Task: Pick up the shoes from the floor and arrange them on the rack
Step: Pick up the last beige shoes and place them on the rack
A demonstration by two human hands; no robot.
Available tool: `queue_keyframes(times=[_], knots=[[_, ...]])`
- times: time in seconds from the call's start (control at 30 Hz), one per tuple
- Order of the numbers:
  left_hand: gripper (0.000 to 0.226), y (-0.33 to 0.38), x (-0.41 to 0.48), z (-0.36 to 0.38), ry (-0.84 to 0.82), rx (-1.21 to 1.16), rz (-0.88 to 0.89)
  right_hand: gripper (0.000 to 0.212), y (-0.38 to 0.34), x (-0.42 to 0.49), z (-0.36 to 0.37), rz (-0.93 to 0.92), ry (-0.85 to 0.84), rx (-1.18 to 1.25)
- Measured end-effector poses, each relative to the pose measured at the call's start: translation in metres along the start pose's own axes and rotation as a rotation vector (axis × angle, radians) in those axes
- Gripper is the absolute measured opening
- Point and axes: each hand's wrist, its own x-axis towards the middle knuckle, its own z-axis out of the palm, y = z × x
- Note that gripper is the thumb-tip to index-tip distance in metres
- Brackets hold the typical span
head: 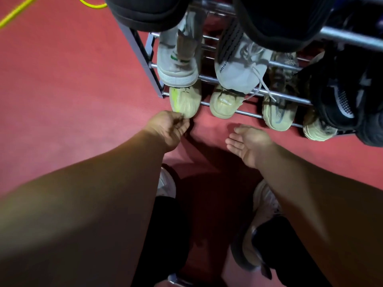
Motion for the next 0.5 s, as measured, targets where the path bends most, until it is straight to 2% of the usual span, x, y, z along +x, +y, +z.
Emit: queue_keyframes(times=[0.1,0.23,0.37,0.5], knots=[[0.017,-0.001,0.003,0.000,0.016,-0.026,0.034,0.009,0.004,0.002,0.001,0.005,-0.003,-0.042],[0.017,0.003,0.003,0.003,0.017,-0.077,0.104,0.026,0.008,0.002,0.007,-0.023,-0.033,-0.058],[0.015,0.011,0.008,0.008,0.021,-0.037,0.148,0.032,0.010,0.004,0.008,-0.028,-0.049,-0.111],[0.035,0.014,0.013,0.008,0.042,-0.031,0.179,0.034,0.011,0.007,0.005,-0.022,-0.047,-0.112]])
